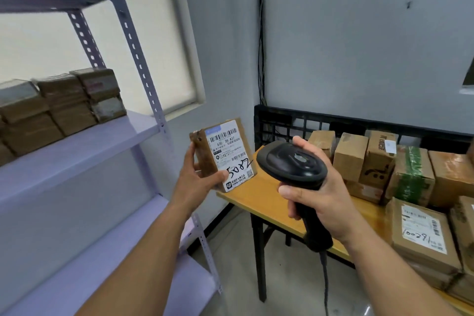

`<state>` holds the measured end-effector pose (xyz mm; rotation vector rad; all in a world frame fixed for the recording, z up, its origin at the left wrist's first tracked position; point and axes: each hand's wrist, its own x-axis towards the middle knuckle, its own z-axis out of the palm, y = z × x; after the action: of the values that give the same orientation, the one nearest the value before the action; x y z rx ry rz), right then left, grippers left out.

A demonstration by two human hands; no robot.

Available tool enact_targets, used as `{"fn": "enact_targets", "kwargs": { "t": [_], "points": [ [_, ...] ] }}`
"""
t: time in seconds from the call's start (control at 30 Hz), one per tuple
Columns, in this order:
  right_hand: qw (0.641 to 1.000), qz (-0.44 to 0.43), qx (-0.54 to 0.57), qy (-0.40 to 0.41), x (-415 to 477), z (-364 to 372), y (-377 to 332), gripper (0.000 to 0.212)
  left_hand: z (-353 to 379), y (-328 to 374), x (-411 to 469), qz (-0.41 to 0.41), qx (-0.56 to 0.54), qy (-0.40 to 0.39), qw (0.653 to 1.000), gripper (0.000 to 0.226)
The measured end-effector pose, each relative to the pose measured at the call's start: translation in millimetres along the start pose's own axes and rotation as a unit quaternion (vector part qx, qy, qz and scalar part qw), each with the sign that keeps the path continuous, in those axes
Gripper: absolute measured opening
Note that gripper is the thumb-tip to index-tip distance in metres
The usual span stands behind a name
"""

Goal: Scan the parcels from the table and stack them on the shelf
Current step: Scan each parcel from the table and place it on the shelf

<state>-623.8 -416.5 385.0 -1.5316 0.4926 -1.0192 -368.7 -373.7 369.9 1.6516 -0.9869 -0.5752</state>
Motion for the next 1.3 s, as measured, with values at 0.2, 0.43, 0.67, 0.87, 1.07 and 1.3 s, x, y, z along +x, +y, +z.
{"fn": "enact_targets", "kwargs": {
  "t": [0.2, 0.43, 0.67, 0.87, 1.07, 1.3],
  "points": [
    [0.999, -0.033, 0.005, -0.039, 30, 80, -18, 0.095, -102, 12, -9, 0.032, -0.022, 0.048, 0.998, 0.1],
    [0.995, -0.046, 0.019, -0.084, 51, 182, -21, 0.094, -211, 7, -28, 0.052, -0.018, 0.12, 0.991, 0.093],
    [0.988, -0.057, 0.03, -0.137, 68, 278, -20, 0.085, -319, -6, -50, 0.068, -0.016, 0.196, 0.978, 0.096],
    [0.979, -0.054, 0.032, -0.195, 77, 356, -13, 0.086, -412, -30, -73, 0.066, -0.022, 0.278, 0.958, 0.071],
    [0.971, -0.054, 0.041, -0.231, 81, 431, -7, 0.086, -483, -49, -104, 0.028, 0.001, 0.325, 0.945, 0.069],
    [0.96, -0.052, 0.042, -0.273, 79, 492, -3, 0.088, -537, -71, -124, -0.037, 0.024, 0.368, 0.929, 0.05]
  ]
}}
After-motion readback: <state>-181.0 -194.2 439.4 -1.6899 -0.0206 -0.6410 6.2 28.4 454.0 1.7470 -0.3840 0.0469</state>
